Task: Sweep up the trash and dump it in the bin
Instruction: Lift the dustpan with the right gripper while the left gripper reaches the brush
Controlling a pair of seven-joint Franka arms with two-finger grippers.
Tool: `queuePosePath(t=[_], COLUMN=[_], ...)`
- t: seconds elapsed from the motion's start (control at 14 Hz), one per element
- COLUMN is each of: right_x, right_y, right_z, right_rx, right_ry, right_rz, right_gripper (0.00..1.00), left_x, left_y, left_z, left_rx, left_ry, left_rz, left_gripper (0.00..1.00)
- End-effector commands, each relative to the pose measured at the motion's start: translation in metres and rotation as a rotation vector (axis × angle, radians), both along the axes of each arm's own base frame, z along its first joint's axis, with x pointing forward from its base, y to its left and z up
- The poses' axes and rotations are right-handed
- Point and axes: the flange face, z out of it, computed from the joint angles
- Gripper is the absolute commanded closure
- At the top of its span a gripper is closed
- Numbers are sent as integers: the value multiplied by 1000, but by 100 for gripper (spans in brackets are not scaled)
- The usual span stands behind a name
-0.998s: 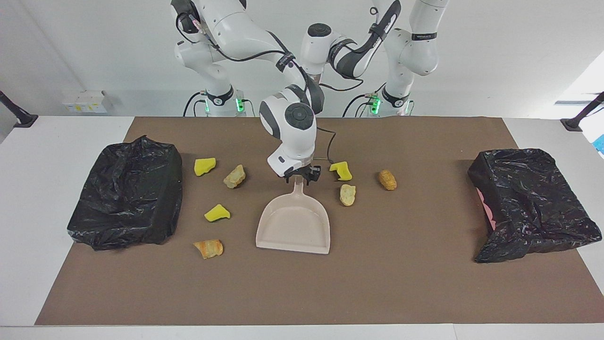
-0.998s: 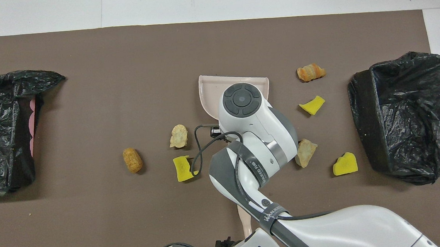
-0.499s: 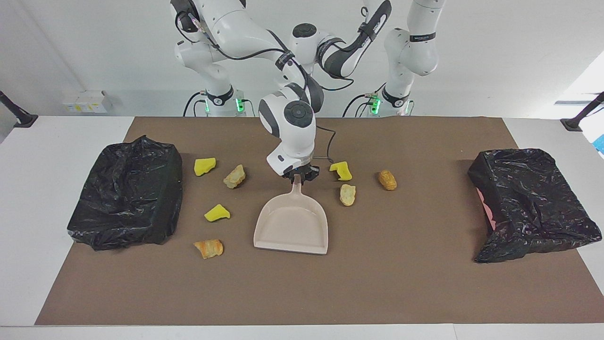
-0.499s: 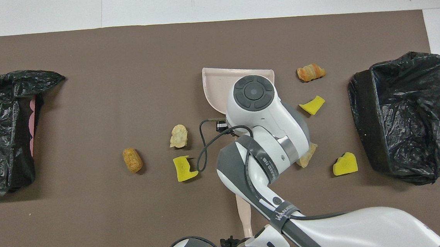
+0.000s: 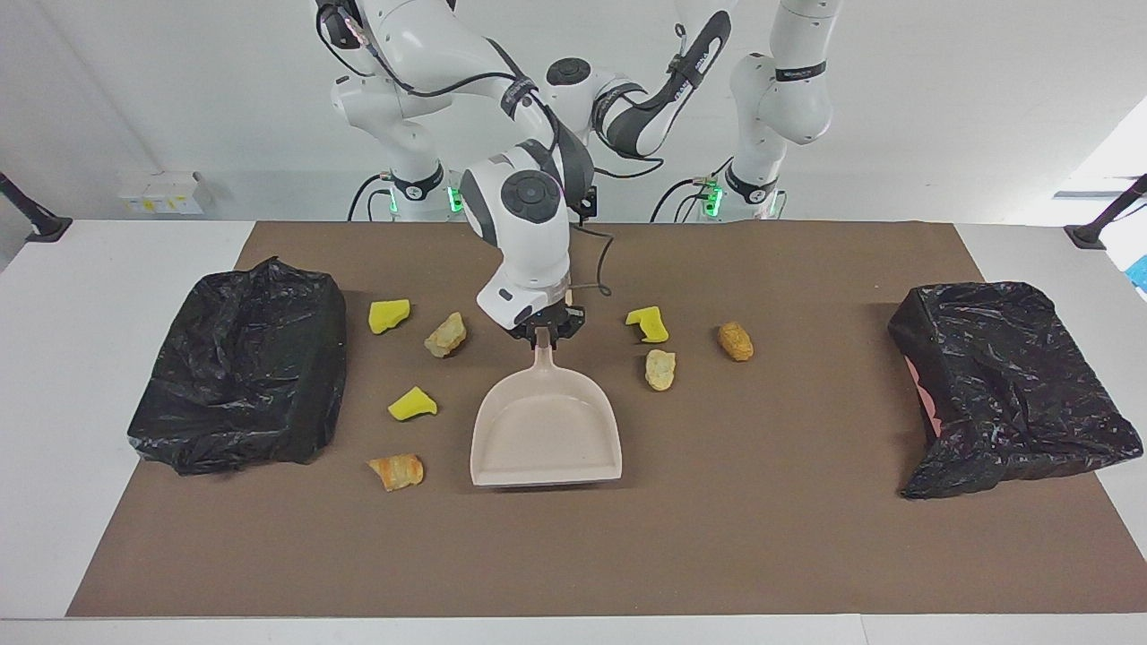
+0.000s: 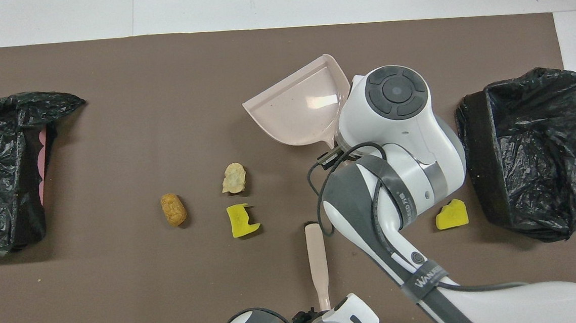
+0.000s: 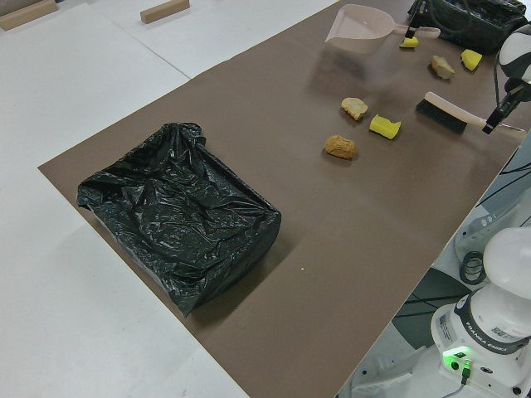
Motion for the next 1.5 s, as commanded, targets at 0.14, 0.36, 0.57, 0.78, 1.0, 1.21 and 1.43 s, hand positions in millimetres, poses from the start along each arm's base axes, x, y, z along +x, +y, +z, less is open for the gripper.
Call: queuePosePath(t=[0.14, 0.36, 0.57, 0.78, 1.0, 1.21, 1.43], right_x=[13, 16, 11, 1, -24, -43, -52], right_y=[-39, -45, -49, -57, -61, -60, -43], right_z=[-3, -4, -14, -21, -29, -36, -35], right_rx=[-33, -123, -143, -206, -238, -254, -252], right_ry=[-7, -17, 21, 71, 112, 129, 114], right_rz=[354, 613, 781, 918, 967, 1009, 1022], right_gripper=[100, 100, 100, 100, 100, 100, 100], left_x=[4, 14, 33, 78, 124, 156, 189], left_y=[2, 18, 48, 87, 135, 167, 208], left_z=[8, 31, 52, 77, 91, 89, 86], left_rx=[-15, 6, 74, 68, 72, 73, 75], left_ry=[-15, -5, 30, 31, 35, 36, 34], left_rz=[21, 56, 103, 170, 183, 237, 200], left_gripper=[100, 100, 100, 100, 100, 100, 100])
